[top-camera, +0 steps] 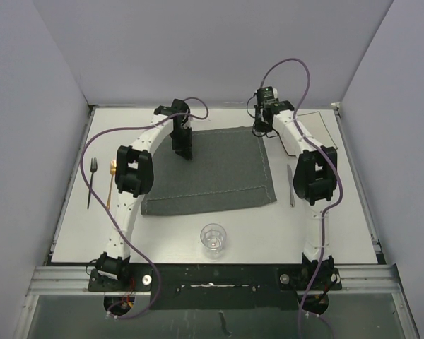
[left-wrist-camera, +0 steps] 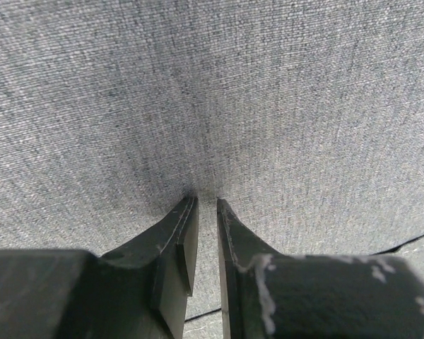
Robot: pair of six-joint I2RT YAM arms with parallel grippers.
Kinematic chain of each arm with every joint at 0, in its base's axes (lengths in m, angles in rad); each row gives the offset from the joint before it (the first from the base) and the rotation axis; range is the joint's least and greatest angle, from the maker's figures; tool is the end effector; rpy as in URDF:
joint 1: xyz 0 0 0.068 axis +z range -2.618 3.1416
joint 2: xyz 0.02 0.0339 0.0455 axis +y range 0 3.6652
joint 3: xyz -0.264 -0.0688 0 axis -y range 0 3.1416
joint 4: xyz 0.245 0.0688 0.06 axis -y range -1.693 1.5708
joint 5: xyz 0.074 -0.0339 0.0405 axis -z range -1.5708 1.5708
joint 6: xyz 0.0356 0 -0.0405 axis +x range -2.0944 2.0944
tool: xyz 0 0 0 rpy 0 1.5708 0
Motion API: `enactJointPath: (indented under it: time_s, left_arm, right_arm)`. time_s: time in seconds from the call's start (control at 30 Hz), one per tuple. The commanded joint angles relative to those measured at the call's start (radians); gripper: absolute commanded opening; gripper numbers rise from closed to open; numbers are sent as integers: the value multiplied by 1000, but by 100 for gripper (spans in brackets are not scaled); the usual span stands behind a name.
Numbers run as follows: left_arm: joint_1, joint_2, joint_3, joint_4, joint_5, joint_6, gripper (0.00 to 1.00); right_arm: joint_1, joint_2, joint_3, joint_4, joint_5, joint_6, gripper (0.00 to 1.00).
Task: Set the dinner table for one person
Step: Flatten out the napkin at the center of the board.
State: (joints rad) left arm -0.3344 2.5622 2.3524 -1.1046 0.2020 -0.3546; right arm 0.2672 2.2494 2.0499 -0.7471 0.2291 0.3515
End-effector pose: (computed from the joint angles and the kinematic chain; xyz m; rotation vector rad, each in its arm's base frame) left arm 0.4895 -0.1776 0.1604 0.0087 2.9412 -0.4086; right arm 0.4856 0.1246 0.2411 0.1965 2.4744 -0.0282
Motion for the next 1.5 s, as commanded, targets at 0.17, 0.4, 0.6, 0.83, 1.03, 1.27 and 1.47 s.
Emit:
enactJointPath:
  time_s: [0.17,0.4,0.6,0.83,1.03,1.27,1.47]
  left_arm:
    - [2,-257,1,-22,-46,47,22]
    - [20,-209,22,-178,-324,-6,0]
    - [50,-91,20,-213,-351,-58,0]
    - [89,4,87,-200,-330,-67,0]
    - [110,42,100,-184,-316,-66,0]
    - [122,89,113,-149,-277,-53,0]
    - [129,161,184,-143,-245,-39,0]
  right_arm:
    - [54,-51,-44,-1,-98,-54,0]
    - [56,31,13,-44,-107,-44,0]
    - [63,86,55,-66,-112,-45,0]
    - [64,119,79,-61,-131,-45,0]
    - [64,149,102,-62,-134,-43,0]
    - [58,187,102,-68,-123,-26,0]
    - [44,229,142,-79,-124,-9,0]
